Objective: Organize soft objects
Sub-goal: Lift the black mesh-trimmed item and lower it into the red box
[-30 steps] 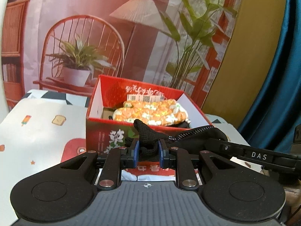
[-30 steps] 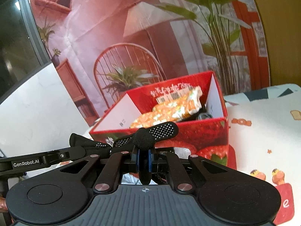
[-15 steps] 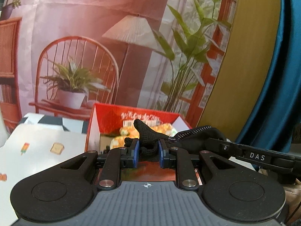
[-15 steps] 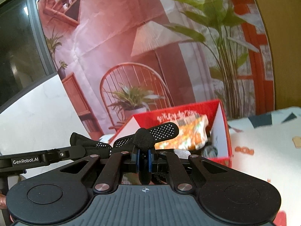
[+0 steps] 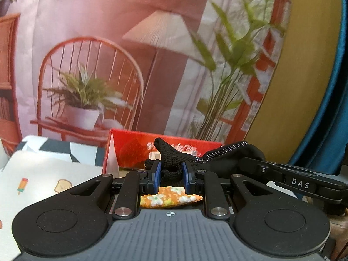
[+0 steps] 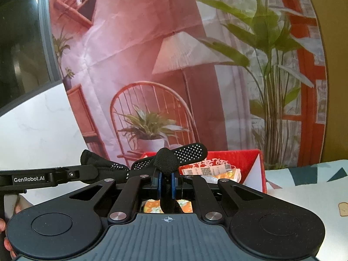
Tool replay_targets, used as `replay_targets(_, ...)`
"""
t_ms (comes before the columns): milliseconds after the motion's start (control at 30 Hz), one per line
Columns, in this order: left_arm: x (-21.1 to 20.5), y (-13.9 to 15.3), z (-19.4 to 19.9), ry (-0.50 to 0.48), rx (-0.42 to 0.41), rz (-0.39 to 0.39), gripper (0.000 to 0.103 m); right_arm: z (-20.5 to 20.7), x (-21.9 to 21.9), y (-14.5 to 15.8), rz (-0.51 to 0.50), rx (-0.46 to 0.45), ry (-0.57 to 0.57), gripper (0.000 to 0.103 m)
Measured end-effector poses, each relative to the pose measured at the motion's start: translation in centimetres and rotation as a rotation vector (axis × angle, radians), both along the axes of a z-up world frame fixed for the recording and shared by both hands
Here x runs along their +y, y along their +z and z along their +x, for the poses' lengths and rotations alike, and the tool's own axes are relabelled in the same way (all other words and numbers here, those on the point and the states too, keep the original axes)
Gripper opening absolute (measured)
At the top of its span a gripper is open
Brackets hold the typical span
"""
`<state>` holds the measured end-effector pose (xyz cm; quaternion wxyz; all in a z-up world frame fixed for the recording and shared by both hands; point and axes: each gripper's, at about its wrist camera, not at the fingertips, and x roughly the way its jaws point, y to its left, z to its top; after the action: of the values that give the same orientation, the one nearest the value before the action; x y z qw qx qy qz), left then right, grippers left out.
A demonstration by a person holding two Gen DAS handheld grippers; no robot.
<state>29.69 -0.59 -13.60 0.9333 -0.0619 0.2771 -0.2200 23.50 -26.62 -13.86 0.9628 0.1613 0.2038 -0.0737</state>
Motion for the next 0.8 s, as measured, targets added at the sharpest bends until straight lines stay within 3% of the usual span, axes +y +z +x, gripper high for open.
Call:
replay_targets(267, -0.3, -4.2, 3.6, 0.006, 0.131, 0.024, 0.022, 3.0, -1.8, -4.5, 0.066, 0.114, -0.021, 0.008)
replay_targets(500, -1.0, -6.2, 4.7, 0.002, 0.150, 0.097, 0.023, 3.6, -2.3, -7.4, 0.067, 0.174, -0.035, 0.011)
replay_targets(567, -1.1, -6.4, 4.9, 0.007, 0.149, 0.115, 0.024, 3.5, -2.4, -7.5, 0.054, 0.175, -0.047, 0.018)
replay_targets(667, -1.0, -6.3, 5.1, 0.016, 0.135, 0.135, 0.032, 3.0, -2.7, -7.4, 0.048, 0.167, -0.068, 0.024)
replay_targets(733, -1.0, -5.9, 4.9, 0.023, 0.114, 0.158, 0.050, 2.5, -2.9, -7.1, 0.045, 0.162, -0.077, 0.024)
replay_targets(800, -1.0, -5.4, 4.5, 0.030, 0.084, 0.176, 0.058, 2.0, -2.9, -6.8, 0.029, 0.154, -0.088, 0.024)
